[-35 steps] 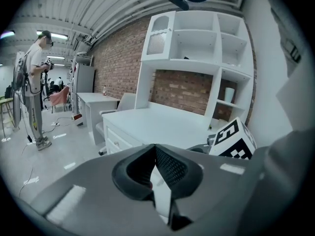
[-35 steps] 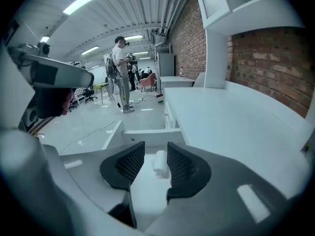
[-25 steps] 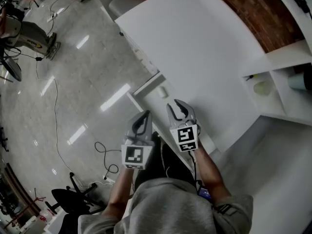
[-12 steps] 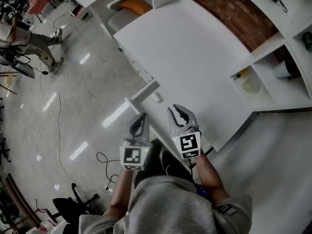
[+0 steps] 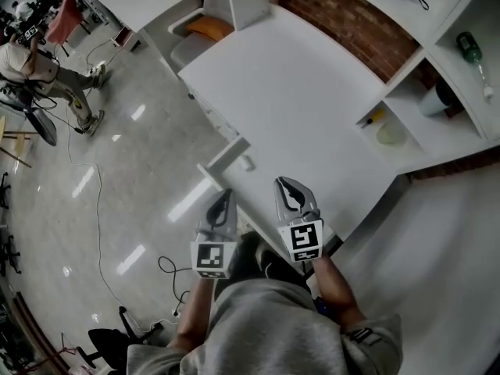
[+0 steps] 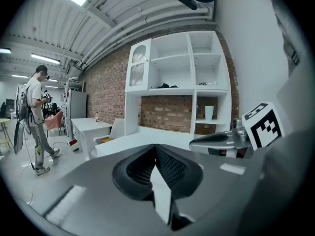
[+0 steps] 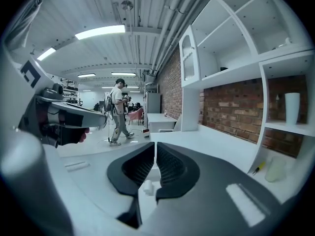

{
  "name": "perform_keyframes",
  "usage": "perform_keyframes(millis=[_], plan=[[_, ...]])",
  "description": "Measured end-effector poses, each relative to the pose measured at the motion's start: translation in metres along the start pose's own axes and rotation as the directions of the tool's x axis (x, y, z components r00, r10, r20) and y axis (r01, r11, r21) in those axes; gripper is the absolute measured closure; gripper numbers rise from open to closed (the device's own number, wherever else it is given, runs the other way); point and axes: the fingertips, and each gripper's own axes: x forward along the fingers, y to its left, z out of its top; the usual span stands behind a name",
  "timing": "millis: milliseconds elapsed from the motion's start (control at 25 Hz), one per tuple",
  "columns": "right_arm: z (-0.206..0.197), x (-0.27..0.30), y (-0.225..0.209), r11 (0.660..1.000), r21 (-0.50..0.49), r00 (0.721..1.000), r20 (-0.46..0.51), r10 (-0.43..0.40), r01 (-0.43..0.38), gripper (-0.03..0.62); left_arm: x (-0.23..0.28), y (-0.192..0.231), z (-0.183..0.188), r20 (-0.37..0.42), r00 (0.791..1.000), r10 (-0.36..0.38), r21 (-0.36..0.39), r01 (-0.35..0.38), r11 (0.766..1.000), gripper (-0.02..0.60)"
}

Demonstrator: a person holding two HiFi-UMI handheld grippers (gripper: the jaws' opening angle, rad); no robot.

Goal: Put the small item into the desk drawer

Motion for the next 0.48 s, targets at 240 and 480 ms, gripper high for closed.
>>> perform_keyframes(millis=[240,480], plan=[[-0.01,-0.021,0.0,1.0,0.006,1.0,-0.018,-0.005,0.005,0.59,-0.014,-0.012,-0.003,-0.008,1.0,0.004,-0.001,-0.004,1.0,0.569],[-0.019,-0.035,0.003,1.0,0.009,1.0,-0.03,-0.007,0.007,0.591,-0.022,-0.021,-0.006,-0.015,1.0,-0.005,0.008,0.005,1.0,0.569]])
